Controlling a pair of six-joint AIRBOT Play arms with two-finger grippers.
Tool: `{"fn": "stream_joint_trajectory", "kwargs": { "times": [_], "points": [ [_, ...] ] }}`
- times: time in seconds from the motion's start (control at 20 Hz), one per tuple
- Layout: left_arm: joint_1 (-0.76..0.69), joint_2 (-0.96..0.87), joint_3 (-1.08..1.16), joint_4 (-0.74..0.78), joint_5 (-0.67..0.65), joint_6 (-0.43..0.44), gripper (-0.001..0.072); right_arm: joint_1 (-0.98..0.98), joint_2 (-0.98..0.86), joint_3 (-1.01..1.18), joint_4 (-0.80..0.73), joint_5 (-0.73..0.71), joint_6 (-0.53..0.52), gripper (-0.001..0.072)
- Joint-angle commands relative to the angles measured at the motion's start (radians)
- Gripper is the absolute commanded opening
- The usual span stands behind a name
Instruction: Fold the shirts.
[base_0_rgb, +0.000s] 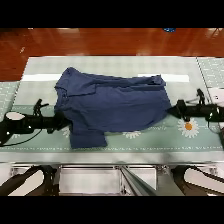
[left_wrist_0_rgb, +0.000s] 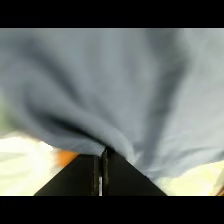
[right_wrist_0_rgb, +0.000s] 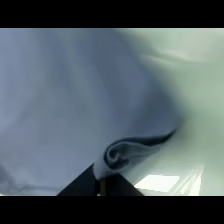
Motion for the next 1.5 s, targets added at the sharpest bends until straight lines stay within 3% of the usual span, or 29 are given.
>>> {"fn": "stream_joint_trajectory", "kwargs": {
  "times": [0.0, 0.15, 0.35, 0.6, 0.7, 0.8, 1.1, 1.3, 1.45],
  "points": [
    [0.034, 0.060, 0.161, -0.054, -0.051, 0.022, 0.0021, 0.071, 0.064, 0.216, 0.039, 0.069, 0.017, 0.0024],
    [0.068, 0.169, 0.438, -0.102, 0.020, 0.050, 0.0021, 0.083, 0.159, 0.476, 0.171, 0.089, 0.006, 0.0023],
    [0.073, 0.264, 0.797, -0.098, 0.084, 0.051, 0.0021, 0.082, 0.262, 0.786, 0.119, 0.078, 0.085, 0.0024],
    [0.073, 0.387, 1.065, -0.093, 0.076, 0.051, 0.0021, 0.082, 0.407, 0.967, 0.087, 0.140, 0.098, 0.0024],
    [0.073, 0.473, 1.089, -0.003, 0.077, 0.051, 0.0021, 0.082, 0.496, 0.974, 0.026, 0.153, 0.101, 0.0024],
    [0.073, 0.566, 1.089, 0.200, 0.059, 0.036, 0.0021, 0.082, 0.598, 0.974, -0.082, 0.164, 0.134, 0.0024],
    [0.073, 0.771, 1.089, 0.631, -0.039, -0.144, 0.0021, 0.082, 0.786, 0.974, -0.291, 0.264, 0.256, 0.0024],
    [0.073, 0.770, 1.054, 0.690, -0.205, -0.207, 0.0021, 0.082, 0.803, 0.967, -0.463, 0.323, 0.346, 0.0024],
    [0.072, 0.722, 0.911, 0.674, -0.228, -0.260, 0.0021, 0.082, 0.795, 0.888, -0.466, 0.309, 0.351, 0.0024]
  ]
}}
